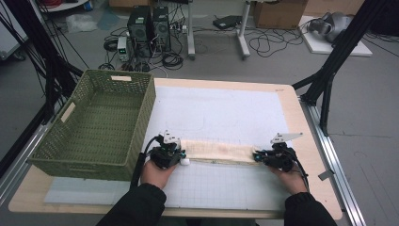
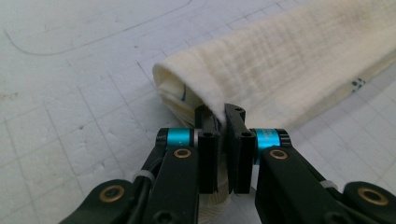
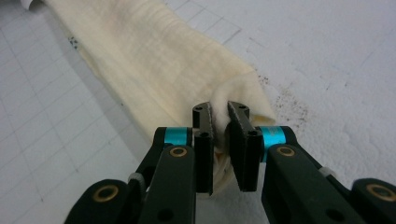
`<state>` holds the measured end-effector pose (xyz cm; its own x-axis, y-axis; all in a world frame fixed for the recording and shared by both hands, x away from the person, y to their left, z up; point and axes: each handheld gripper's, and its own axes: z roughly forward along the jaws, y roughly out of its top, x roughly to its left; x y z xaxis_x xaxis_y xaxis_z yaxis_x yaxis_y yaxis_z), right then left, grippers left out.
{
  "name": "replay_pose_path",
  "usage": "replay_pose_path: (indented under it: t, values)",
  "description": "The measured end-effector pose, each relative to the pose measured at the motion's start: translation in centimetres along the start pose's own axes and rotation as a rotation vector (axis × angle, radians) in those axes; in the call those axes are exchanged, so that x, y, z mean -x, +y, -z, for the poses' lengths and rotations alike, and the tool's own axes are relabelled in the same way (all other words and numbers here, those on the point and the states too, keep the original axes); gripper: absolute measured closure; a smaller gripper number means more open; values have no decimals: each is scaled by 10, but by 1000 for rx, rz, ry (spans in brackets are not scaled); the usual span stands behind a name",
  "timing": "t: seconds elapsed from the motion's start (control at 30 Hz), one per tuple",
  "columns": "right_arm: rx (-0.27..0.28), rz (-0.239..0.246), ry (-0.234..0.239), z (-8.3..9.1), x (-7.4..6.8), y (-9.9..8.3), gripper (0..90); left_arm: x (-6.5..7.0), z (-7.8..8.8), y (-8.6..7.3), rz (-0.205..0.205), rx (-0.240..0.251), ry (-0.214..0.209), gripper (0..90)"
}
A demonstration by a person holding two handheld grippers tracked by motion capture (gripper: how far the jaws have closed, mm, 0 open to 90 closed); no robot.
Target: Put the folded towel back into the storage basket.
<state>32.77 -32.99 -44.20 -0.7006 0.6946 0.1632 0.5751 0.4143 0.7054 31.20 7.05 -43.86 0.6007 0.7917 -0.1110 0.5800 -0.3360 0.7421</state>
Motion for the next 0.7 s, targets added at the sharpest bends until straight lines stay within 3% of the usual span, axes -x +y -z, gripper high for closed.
replay_pose_path:
  t: [0.07, 0.4, 0.5, 0.6, 0.7]
  values:
    - [-6, 32, -8, -3, 1, 5, 815, 2, 5, -3, 9, 1, 0, 844]
    - [-19, 85, -5, -36, 14, 51, 815, 8, 34, -22, -11, -10, -2, 846]
    - [-31, 89, -4, -48, 12, 56, 732, 2, 36, -23, 2, 2, -11, 823]
    - [-2, 51, -12, -41, 14, 55, 611, 4, 41, -20, -12, 52, 10, 679]
    - [79, 29, -37, -22, 13, 53, 560, 6, 46, -16, -34, 87, 16, 593]
